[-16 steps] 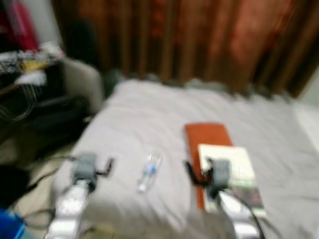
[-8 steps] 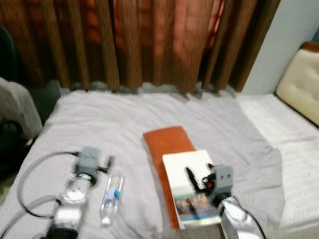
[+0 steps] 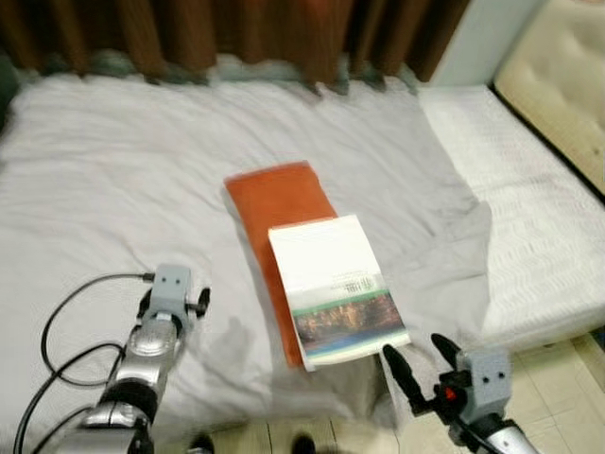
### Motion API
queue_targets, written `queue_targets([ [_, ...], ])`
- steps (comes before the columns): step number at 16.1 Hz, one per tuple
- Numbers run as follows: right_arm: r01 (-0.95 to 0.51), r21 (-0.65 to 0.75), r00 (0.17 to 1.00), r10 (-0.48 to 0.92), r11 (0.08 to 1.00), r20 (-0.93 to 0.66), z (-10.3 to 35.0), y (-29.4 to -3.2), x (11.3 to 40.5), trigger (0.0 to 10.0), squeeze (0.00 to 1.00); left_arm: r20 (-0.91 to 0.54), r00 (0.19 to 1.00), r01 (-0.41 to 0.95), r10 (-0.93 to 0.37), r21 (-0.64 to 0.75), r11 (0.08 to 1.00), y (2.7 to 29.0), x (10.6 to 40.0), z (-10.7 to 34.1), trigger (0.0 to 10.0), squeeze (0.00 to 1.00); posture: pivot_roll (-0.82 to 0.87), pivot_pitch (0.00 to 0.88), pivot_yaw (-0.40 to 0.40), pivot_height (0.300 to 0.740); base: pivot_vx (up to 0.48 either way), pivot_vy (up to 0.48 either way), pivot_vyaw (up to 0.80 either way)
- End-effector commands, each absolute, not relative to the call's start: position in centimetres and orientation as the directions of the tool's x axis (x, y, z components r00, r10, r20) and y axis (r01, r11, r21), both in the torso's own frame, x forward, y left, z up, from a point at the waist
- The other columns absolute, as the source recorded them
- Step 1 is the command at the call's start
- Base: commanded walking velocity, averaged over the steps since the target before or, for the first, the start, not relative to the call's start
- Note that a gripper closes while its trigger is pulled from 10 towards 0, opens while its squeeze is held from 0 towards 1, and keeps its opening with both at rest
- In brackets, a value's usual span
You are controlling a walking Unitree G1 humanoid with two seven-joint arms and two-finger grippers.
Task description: Clean up the room
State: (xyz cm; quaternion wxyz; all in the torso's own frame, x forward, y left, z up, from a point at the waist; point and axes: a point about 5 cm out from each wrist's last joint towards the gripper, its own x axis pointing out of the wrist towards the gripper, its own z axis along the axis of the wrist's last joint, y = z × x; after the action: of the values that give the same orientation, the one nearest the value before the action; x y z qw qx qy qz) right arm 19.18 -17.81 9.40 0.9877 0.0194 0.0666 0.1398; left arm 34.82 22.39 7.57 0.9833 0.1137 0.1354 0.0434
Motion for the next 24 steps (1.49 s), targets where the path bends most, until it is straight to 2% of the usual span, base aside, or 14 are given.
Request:
queue_targets([
  [1,-0.262,0.058,0.95,0.268,0.963,-0.164,10.1,-18.4,17.7,10.0,0.0,-0.222,0.957,-0.12,0.187,0.286,0.951,23.9,34.8,8.1,10.0,0.0,-0.3,0.549,-0.216,0.74,0.0,0.0,0.0],
  [6,-0.246,0.073,0.943,0.256,0.967,-0.215,10.5,-18.4,16.0,10.0,0.0,-0.13,0.97,-0.139,0.204,0.392,0.909,24.3,35.2,9.4,10.0,0.0,-0.31,0.585,-0.229,0.74,0.0,0.0,0.0],
  [8,-0.242,0.087,0.936,0.256,0.966,-0.24,10.4,-18.2,15.3,10.0,0.0,-0.12,0.976,-0.108,0.18,0.453,0.885,23.9,35.2,9.4,10.0,0.0,-0.3,0.592,-0.229,0.74,0.0,0.0,0.0],
  [11,-0.246,0.099,0.93,0.264,0.964,-0.254,10.5,-17.7,14.8,10.0,0.0,-0.162,0.97,-0.095,0.179,0.423,0.901,24.0,34.7,8.5,10.0,0.0,-0.31,0.593,-0.231,0.74,0.0,0.0,0.0],
  [15,-0.251,0.112,0.921,0.273,0.961,-0.278,10.7,-17.4,14.4,10.0,0.0,-0.242,0.945,-0.121,0.221,0.369,0.921,24.9,33.8,7.1,10.0,0.0,-0.32,0.605,-0.242,0.74,0.0,0.0,0.0],
  [19,-0.245,0.11,0.914,0.267,0.963,-0.304,10.9,-17.8,13.8,10.0,0.0,-0.19,0.928,-0.19,0.322,0.501,0.844,26.7,33.5,7.6,10.0,0.0,-0.34,0.613,-0.256,0.74,0.0,0.0,0.0],
  [21,-0.244,0.109,0.913,0.266,0.964,-0.309,10.9,-17.8,13.7,10.0,0.0,-0.179,0.925,-0.202,0.335,0.515,0.833,27.0,33.5,7.8,10.0,0.0,-0.34,0.613,-0.256,0.74,0.0,0.0,0.0],
  [24,-0.24,0.111,0.904,0.264,0.964,-0.335,10.8,-18.0,13.1,10.0,0.0,-0.163,0.897,-0.282,0.411,0.504,0.816,28.8,33.1,8.3,10.0,0.0,-0.33,0.619,-0.261,0.74,0.0,0.0,0.0],
])
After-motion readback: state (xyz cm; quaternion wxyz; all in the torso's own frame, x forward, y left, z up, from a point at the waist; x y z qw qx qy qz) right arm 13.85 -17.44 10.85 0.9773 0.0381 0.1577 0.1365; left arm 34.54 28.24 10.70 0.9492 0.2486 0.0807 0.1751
